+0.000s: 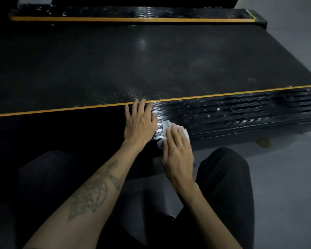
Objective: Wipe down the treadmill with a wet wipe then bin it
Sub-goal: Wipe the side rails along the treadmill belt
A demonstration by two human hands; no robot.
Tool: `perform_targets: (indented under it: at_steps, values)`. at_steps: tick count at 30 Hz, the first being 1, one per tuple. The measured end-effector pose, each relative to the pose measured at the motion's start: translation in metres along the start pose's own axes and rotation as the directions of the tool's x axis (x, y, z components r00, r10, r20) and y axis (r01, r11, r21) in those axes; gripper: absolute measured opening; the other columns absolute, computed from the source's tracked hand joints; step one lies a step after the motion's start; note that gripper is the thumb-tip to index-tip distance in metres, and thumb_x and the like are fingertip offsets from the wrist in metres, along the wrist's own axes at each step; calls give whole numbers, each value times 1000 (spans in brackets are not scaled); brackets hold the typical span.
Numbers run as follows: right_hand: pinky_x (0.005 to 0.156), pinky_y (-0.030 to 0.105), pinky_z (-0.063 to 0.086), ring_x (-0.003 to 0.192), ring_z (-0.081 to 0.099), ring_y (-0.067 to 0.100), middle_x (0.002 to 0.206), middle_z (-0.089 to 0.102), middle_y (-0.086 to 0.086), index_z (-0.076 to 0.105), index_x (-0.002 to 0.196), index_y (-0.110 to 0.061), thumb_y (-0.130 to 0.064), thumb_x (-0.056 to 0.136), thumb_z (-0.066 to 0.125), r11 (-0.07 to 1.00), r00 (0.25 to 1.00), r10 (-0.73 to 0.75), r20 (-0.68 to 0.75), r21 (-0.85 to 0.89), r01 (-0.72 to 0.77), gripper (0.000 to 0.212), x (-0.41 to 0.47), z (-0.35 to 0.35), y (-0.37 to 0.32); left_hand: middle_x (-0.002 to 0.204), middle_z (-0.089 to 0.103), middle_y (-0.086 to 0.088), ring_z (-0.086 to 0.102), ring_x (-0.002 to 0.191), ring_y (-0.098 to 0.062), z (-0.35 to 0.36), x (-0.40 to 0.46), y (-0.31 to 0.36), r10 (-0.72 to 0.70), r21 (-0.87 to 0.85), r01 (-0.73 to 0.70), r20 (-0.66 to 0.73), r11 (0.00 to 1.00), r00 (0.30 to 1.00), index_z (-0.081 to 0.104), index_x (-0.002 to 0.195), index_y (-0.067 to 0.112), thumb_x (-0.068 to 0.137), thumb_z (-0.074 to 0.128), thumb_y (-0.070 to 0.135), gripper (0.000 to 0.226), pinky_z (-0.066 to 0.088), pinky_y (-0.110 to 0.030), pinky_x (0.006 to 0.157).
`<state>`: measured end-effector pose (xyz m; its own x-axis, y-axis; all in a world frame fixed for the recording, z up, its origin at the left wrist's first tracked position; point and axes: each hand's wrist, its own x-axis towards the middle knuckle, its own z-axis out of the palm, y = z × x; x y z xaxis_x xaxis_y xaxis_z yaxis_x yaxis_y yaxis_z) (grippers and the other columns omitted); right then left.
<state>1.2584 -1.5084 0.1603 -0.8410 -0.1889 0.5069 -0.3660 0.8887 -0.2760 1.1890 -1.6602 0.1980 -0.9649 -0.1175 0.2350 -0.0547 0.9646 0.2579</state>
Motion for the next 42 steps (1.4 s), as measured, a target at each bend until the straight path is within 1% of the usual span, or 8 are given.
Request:
perform_targets:
  at_steps: [4,9,15,20,26,30,35,42]
  values:
    - [119,47,35,149,38,32,155,45,21,53,144,4,-19,111,37,994,992,-104,68,-14,105,43,15,5,10,153,49,-13,39,145,-33,1,-1,-1,-8,3,8,-21,1000,1000,55,144,14,102,37,39,52,24,-60,121]
    - [121,39,33,142,47,34,148,54,20,60,137,5,-16,107,47,998,997,55,-45,30,-54,39,1,-8,5,151,50,-12,40,144,-33,1,-1,1,-3,20,3,-23,1000,1000,55,143,15,100,33,40,55,25,-60,120]
    - [120,42,36,140,50,35,146,55,23,61,135,5,-15,106,48,995,995,-97,-17,-20,97,38,16,-6,7,150,50,-14,41,143,-33,2,0,0,5,12,-5,-25,1000,1000,57,142,15,101,39,37,50,27,-60,120]
    - [118,44,38,141,49,35,147,54,23,60,137,5,-17,107,46,999,999,40,-36,-11,-40,40,6,-10,18,148,52,-14,43,141,-33,3,-1,1,56,3,-56,-54,998,997,59,140,11,102,45,34,46,30,-55,120]
    - [118,45,38,139,51,33,145,55,24,60,135,6,-18,109,42,996,997,-80,-13,-50,80,40,27,-4,25,146,53,-14,46,139,-32,1,-2,1,65,-8,-66,-52,998,997,60,139,10,99,31,41,58,32,-53,119]
    - [118,45,38,141,48,33,148,53,23,59,137,5,-17,108,46,997,1000,6,-18,-72,-7,39,24,-10,32,144,55,-13,47,137,-32,2,-2,1,68,-8,-69,-74,998,995,61,137,9,100,45,36,49,32,-53,118]
    - [118,47,37,146,42,33,154,48,20,54,144,1,-21,110,41,996,997,-64,45,-53,66,43,18,-2,25,144,55,-12,47,138,-30,0,-1,2,62,-10,-63,-72,998,995,60,138,9,100,40,38,52,32,-54,119]
    - [116,49,40,146,42,34,154,47,20,53,146,-1,-28,109,36,994,998,52,40,-104,-47,49,23,-6,37,145,54,-12,45,140,-30,0,-3,3,60,-10,-61,-69,998,996,59,140,9,102,49,34,46,30,-53,120]
